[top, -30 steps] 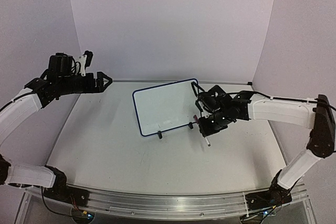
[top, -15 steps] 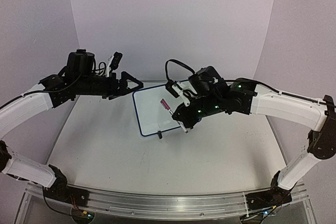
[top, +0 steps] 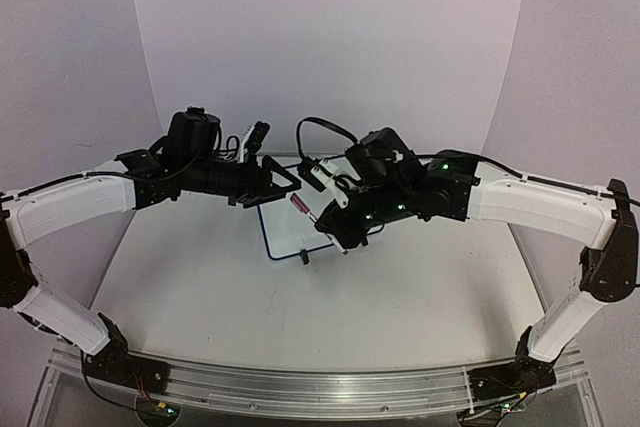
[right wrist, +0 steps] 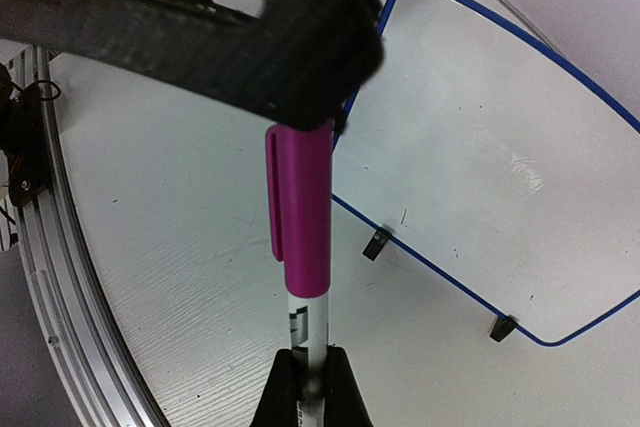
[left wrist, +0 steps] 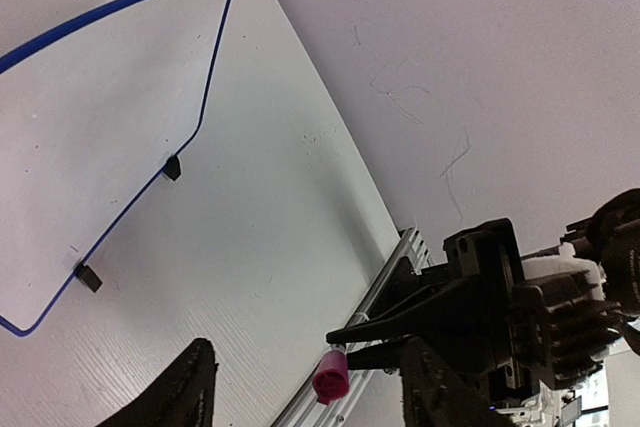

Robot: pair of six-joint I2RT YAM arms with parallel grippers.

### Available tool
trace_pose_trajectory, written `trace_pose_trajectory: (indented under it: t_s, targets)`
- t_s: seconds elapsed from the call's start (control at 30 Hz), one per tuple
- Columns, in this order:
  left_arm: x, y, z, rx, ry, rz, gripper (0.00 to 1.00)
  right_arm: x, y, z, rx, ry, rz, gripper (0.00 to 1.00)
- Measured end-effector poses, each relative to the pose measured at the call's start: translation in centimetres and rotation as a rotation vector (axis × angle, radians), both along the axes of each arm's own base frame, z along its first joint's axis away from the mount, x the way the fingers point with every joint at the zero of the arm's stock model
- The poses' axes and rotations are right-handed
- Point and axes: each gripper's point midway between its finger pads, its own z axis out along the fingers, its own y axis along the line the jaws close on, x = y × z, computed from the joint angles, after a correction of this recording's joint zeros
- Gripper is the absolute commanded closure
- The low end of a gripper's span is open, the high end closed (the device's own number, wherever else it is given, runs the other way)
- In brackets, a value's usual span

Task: Write a sentence on the whiteboard
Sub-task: Pass from the right arm to the left

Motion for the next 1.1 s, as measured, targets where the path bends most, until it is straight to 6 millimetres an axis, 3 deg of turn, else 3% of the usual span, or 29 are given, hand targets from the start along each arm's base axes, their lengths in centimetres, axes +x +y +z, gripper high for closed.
trace_pose_trajectory:
  t_s: [0.13,0.5,0.6,0.73,0.87,0.97,1.0,1.07,1.1]
  targets:
    - [0.2,-0.6,-1.0,-0.002,0.035,-0.002,0.55,-0.2,0.2,0.1,0.001,-0.007,0.006,1.0]
    - [-0.2,-1.9,-1.8,-0.016,0.076,-0.033,0.71,0.4,0.1,-0.1,-0.018,-0.037,-0.014,1.0]
    - [-0.2,-2.0,-1.7,-0.024,0.08,-0.033,0.86,0.5,0.1,-0.3,-0.023,-0.04,-0.019,1.0]
    - [-0.2,-2.3,-1.6,-0.033,0.081,-0.041,0.98,0.7,-0.1,-0.3,-0.032,-0.049,-0.032,1.0]
    - [-0.1,-2.4,-1.7,-0.032,0.076,-0.046,1.0,1.0,-0.4,-0.4,-0.046,-0.065,-0.052,1.0]
    - [-0.1,-2.4,-1.7,-0.034,0.072,-0.044,1.0,1.2,-0.5,-0.4,-0.053,-0.079,-0.065,0.7]
    - [0.0,-2.4,-1.6,-0.033,0.069,-0.038,1.0,1.3,-0.5,-0.3,-0.049,-0.077,-0.08,0.54]
    - [0.3,-2.2,-1.8,-0.025,0.064,-0.018,1.0,2.0,-1.0,-0.1,-0.053,-0.1,-0.133,0.34]
    - [0.7,-1.9,-1.9,-0.012,0.057,0.01,1.0,2.6,-1.3,0.1,-0.05,-0.116,-0.176,0.3]
